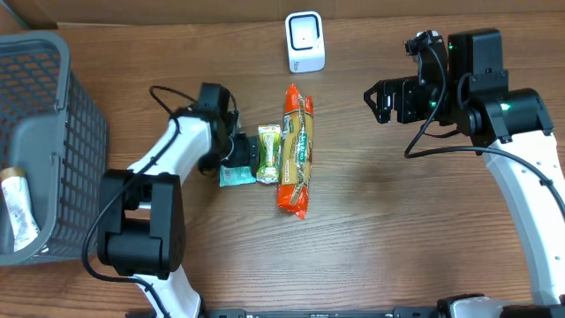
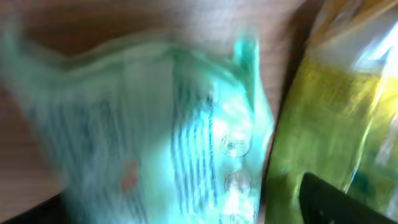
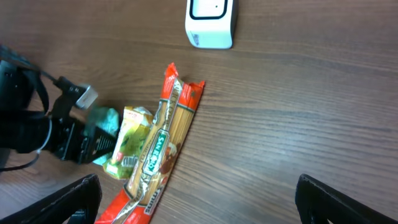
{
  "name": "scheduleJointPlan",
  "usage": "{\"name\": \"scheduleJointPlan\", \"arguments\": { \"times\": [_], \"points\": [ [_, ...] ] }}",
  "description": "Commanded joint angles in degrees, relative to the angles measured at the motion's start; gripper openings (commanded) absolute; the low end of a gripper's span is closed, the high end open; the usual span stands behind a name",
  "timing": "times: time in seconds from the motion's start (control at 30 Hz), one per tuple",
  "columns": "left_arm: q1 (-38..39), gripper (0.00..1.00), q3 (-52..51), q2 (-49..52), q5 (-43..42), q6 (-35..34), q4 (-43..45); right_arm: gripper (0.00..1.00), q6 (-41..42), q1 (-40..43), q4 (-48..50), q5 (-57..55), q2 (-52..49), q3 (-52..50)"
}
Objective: Scan the item barcode
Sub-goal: 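Place the green wet-wipe pack on the table left of the carton, then move the left gripper back into the basket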
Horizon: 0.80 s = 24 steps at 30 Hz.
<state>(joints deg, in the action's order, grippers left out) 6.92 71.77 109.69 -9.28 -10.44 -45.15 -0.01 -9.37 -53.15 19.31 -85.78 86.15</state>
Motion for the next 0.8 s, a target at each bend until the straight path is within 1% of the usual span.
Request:
{"name": "scheduleJointPlan", "arguments": {
  "times": [0.0, 0.07, 0.17, 0.3, 0.43, 0.5, 0.57, 0.67, 0.77],
  "points": [
    [-2.67, 0.92, 10.64, -1.16, -0.59, 1.38, -7.04, 1.0, -0.24, 0.11, 0.35, 0.33, 0.35, 1.22],
    [-3.8, 0.93, 17.35, -2.01, -0.61, 3.93, -12.31, 1.0, -0.24, 0.11, 0.35, 0.33, 0.35, 1.22],
    [-5.2, 0.94, 27.61, -3.34, -0.61, 5.64, -19.65, 1.0, -0.24, 0.11, 0.33, 0.31, 0.35, 1.22],
    [-7.56, 0.96, 42.8, -6.23, -0.61, 5.75, -29.27, 1.0, -0.24, 0.11, 0.31, 0.33, 0.35, 1.22],
    [-11.63, 0.98, 54.38, -10.08, -0.39, 5.01, -36.83, 1.0, -0.24, 0.11, 0.31, 0.31, 0.35, 1.22],
    [-14.71, 0.98, 57.48, -12.46, 0.83, 3.63, -39.78, 1.0, -0.24, 0.11, 0.31, 0.31, 0.35, 1.22],
    [-19.23, 1.0, 58.36, -15.39, 2.97, 2.64, -42.07, 1.0, -0.24, 0.11, 0.33, 0.33, 0.35, 1.22],
    [-28.11, 1.0, 58.36, -18.62, 5.97, 1.84, -46.12, 1.0, -0.24, 0.11, 0.39, 0.33, 0.35, 1.22],
    [-38.88, 1.0, 58.1, -19.39, 6.1, 2.12, -49.75, 1.0, -0.24, 0.11, 0.5, 0.35, 0.35, 1.22]
  ]
}}
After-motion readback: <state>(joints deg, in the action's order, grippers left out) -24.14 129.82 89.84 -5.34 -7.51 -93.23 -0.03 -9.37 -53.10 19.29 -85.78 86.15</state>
